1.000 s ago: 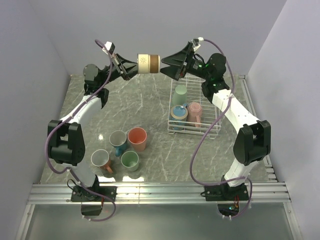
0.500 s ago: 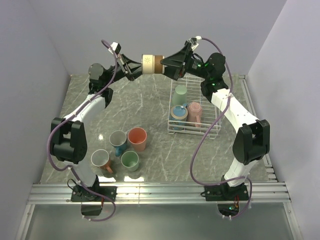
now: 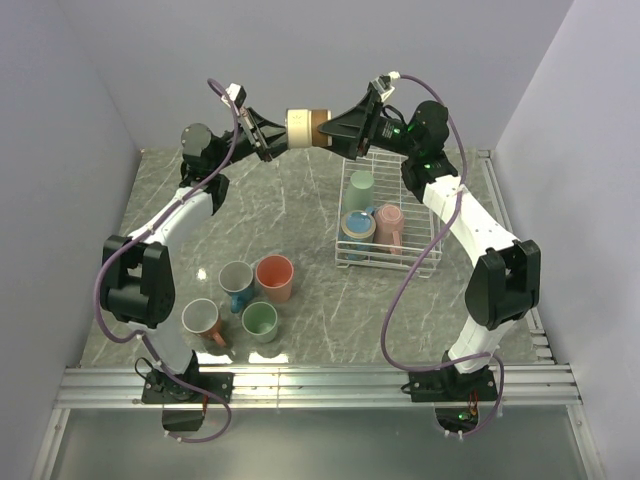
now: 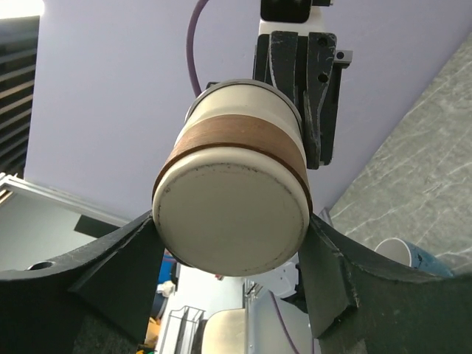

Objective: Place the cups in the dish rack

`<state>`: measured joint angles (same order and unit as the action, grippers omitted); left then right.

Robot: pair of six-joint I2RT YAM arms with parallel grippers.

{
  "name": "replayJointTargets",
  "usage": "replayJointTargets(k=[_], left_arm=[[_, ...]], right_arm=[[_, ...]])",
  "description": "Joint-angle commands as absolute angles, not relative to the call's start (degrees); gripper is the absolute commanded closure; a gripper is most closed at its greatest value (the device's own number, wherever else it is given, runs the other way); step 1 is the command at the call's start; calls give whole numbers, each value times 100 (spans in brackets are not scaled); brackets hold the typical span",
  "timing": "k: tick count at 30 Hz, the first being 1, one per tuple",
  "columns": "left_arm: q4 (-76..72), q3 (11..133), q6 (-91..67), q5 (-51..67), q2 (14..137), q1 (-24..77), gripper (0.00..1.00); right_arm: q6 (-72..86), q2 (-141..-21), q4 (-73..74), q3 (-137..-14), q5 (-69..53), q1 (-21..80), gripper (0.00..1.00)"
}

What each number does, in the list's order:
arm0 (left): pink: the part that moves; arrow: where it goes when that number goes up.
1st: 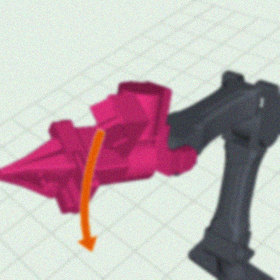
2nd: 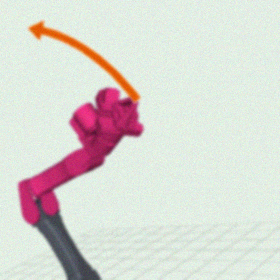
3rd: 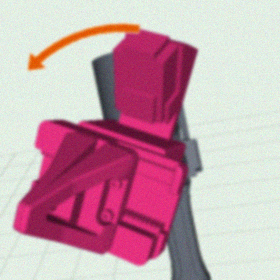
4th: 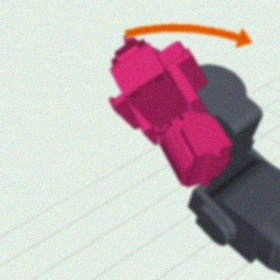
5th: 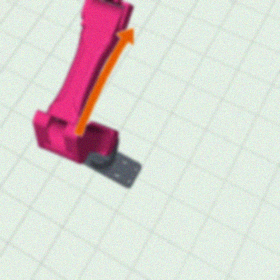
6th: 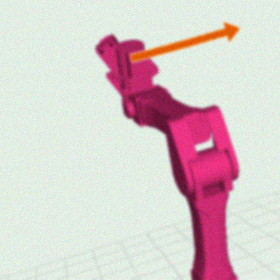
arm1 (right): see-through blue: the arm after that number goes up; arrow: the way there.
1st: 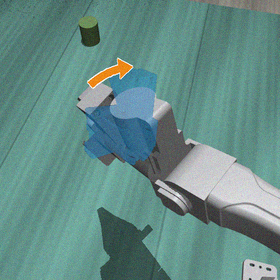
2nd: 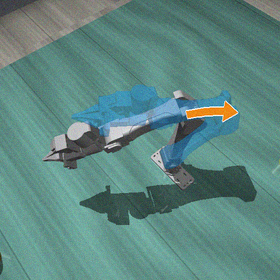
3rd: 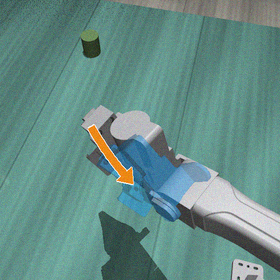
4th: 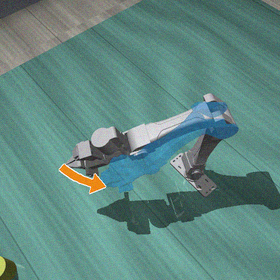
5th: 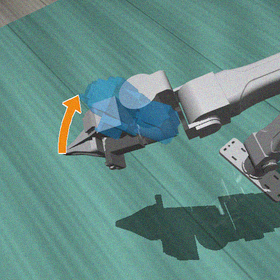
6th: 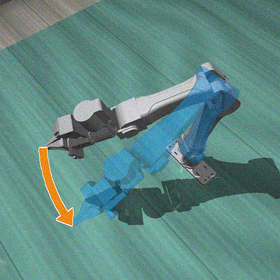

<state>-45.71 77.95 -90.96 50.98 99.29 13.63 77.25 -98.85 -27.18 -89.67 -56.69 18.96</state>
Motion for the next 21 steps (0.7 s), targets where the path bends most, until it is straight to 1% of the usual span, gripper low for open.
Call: replayJointTargets(k=[1, 3, 4, 7, 9, 10, 12, 16, 21], left_arm=[[-4711, 7788, -8895, 5651, 9870, 1582, 100], [-4650, 7743, -8851, 5695, 9844, 1582, 99], [-4649, 7700, -8824, 5713, 9835, 1582, 90], [-4535, 7629, -8719, 5792, 9800, 1582, 70], [-4448, 7585, -8631, 5836, 9730, 1582, 64], [-4282, 7576, -8492, 5853, 9721, 1582, 58], [-4036, 7567, -8220, 5880, 9651, 1573, 52], [-3569, 7515, -7885, 5862, 9519, 1503, 49], [-3296, 7269, -7682, 5818, 9317, 1292, 47]], right_arm=[[7664, -9773, -3015, -9132, -5616, 2074, 84], [7629, -9765, -2971, -9149, -5616, 2065, 95], [7612, -9765, -2910, -9158, -5625, 2065, 99], [7462, -9712, -2717, -9167, -5625, 2057, 100], [7331, -9651, -2602, -9193, -5625, 2039, 100], [7295, -9633, -2497, -9202, -5625, 2030, 100], [7207, -9571, -2417, -9220, -5634, 2004, 100], [7111, -9466, -2233, -9193, -5625, 1890, 100], [6996, -9282, -2110, -9035, -5634, 1662, 100]])
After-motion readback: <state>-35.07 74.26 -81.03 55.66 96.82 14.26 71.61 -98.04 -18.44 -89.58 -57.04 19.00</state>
